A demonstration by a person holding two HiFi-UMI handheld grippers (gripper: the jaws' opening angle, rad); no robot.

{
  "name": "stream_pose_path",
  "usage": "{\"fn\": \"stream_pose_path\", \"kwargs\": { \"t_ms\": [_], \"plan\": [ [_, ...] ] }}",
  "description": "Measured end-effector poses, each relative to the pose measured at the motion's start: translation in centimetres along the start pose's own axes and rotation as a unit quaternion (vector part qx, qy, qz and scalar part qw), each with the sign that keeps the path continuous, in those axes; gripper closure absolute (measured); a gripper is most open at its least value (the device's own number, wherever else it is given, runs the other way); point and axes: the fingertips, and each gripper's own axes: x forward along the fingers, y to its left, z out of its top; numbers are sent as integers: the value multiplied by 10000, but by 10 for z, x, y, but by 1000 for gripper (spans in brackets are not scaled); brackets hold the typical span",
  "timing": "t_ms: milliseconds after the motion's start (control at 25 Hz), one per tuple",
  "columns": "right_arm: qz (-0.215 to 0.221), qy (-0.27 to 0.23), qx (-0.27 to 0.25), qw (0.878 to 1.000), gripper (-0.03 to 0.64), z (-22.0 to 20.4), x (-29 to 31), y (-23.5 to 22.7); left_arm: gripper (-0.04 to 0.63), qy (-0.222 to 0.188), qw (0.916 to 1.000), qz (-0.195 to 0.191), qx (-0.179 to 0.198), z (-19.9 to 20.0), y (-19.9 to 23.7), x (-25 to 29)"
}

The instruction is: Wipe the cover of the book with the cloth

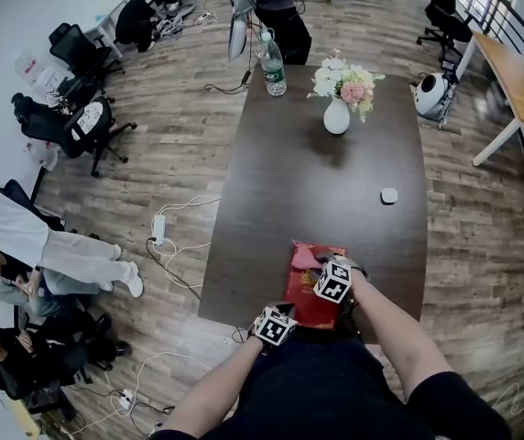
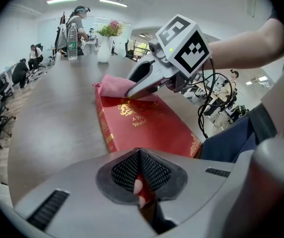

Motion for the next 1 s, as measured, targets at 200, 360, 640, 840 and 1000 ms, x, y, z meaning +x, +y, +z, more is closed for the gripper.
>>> {"fn": "stream_pose_path", "kwargs": {
  "t_ms": [200,360,640,840,1000],
  "plan": [
    [-33,22,20,10000,499,-6,-3,-1,600,28,10000,-15,-4,-1,-1,1],
    [-28,44,39,10000,499,-9,-5,-2,600,8,10000,4,6,-1,1,2],
    [-69,26,72,9999,499,-14,-7,-3,600,5,10000,6,5,2,-1,0],
    [-120,43,100,9999,499,-17,-10,-4,600,-80,10000,-1,2,1,1,2],
    [-108,55,130,9998,499,-21,-13,-4,600,-88,10000,-32,-5,1,-1,4]
  ]
}}
